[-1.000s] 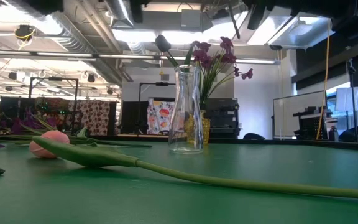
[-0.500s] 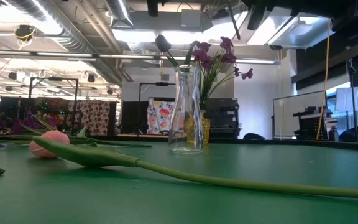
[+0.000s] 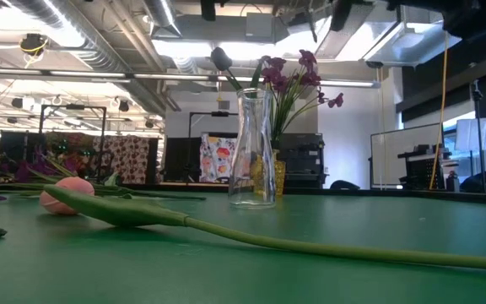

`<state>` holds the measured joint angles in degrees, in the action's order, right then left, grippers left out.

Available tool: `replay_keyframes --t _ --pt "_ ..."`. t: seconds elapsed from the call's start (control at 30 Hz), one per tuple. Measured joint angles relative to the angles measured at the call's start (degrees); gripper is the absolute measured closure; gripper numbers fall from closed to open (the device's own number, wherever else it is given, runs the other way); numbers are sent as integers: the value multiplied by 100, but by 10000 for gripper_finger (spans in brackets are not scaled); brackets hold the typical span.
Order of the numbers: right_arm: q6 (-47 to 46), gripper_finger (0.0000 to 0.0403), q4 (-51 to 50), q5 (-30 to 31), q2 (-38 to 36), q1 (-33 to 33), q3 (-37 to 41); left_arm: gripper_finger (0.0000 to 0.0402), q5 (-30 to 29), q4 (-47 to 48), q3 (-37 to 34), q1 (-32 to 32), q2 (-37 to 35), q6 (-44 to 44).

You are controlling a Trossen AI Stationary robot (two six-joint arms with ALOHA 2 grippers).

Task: Sort flowers into vase by color
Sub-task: Put the top blue flowers into the transparent vase

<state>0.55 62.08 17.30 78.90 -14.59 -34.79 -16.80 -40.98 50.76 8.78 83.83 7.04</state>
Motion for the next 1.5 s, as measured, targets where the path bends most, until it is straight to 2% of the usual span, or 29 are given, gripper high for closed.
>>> replay_keyframes --t 0.13,0.6,0.77,1.1,1.5 --pt "120 398 -737 -34 1 0 -327 165 -2 -78 4 -4 -4 1" --pt "79 398 -1048 -40 17 0 -358 198 -59 -65 4 -4 -4 -4" --pt "-25 398 -1131 -38 17 0 -358 240 -63 -52 4 -2 -4 -12" --pt "-27 398 -1223 62 17 2 -358 386 -44 108 4 2 -7 -8" --pt "-21 397 -1427 257 17 -2 -358 396 -85 297 4 -2 -9 -6"
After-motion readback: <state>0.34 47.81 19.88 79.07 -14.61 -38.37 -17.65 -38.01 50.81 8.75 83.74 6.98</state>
